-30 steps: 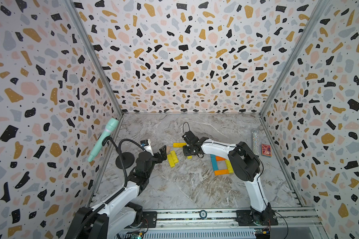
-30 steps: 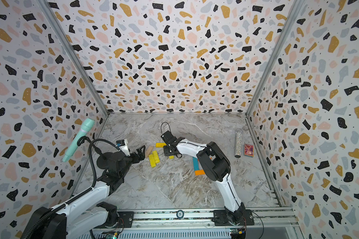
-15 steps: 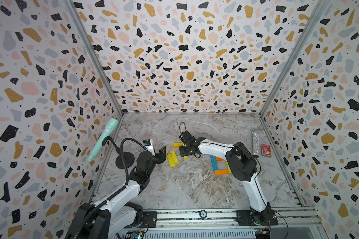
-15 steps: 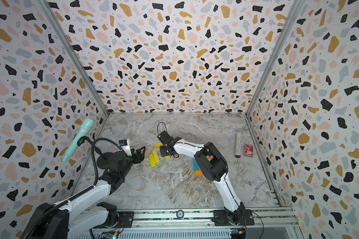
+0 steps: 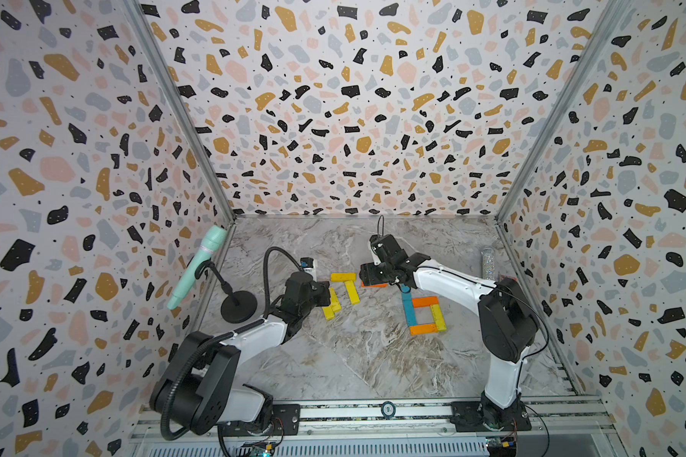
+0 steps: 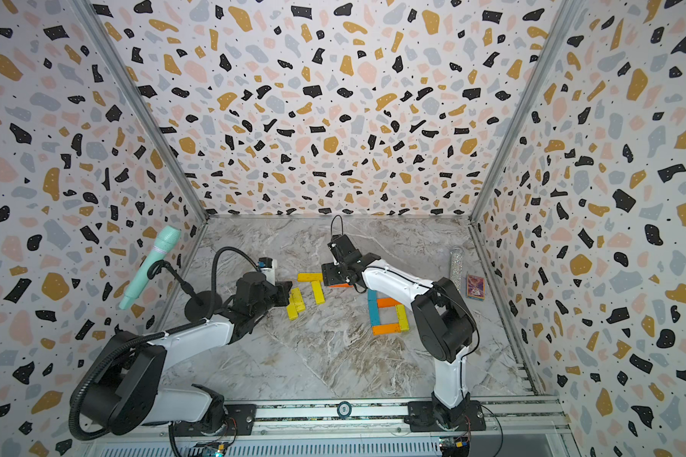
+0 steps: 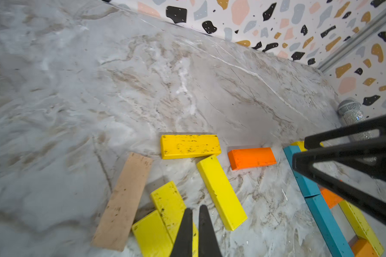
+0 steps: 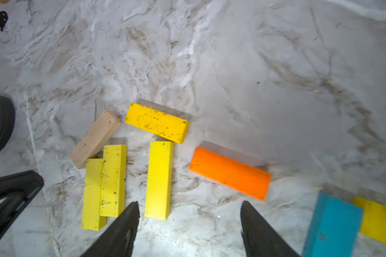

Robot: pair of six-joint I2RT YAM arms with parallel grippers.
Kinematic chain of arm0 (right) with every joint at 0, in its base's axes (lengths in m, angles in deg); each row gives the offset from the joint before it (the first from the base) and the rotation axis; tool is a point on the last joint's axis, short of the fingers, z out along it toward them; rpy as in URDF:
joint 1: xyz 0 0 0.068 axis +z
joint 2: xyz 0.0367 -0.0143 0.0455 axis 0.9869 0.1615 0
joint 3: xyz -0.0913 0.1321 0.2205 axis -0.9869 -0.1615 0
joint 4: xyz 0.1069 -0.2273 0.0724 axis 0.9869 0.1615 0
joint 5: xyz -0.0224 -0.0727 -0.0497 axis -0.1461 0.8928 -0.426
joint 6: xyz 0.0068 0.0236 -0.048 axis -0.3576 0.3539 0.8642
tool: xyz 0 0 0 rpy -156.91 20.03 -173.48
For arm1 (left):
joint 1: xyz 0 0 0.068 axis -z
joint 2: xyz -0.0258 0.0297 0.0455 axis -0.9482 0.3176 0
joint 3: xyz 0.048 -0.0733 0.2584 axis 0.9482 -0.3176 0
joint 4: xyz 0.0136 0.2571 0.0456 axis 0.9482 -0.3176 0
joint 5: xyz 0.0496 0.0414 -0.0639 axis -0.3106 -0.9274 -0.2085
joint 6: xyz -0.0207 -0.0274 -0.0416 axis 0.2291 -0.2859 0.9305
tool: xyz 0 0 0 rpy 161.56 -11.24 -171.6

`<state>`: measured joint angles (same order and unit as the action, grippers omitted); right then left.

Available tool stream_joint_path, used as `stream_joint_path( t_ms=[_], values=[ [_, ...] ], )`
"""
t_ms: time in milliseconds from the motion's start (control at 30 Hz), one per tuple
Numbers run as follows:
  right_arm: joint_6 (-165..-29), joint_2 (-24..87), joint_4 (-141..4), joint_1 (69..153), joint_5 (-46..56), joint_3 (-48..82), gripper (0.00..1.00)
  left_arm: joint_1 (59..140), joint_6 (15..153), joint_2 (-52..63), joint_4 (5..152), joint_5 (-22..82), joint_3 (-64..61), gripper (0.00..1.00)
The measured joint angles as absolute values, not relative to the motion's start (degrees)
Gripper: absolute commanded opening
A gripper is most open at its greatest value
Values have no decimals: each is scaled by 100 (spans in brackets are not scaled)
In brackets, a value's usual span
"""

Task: Assemble the number 6 with building blocks
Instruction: Assemble the building block at the center of the board.

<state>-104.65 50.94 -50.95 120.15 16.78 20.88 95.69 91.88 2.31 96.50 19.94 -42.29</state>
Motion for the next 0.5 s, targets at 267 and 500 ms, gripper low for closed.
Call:
stream_joint_path(
  t_ms=[267, 500],
  values=[
    [-10303, 5216, -5245, 11602, 1413, 1692, 77, 9803, 9219, 1110, 9313, 1791, -3857, 0],
    [-10268, 5348, -5488, 11595, 1149, 1690, 78, 9836, 9236, 1624, 9230, 1769, -3551, 0]
  ],
)
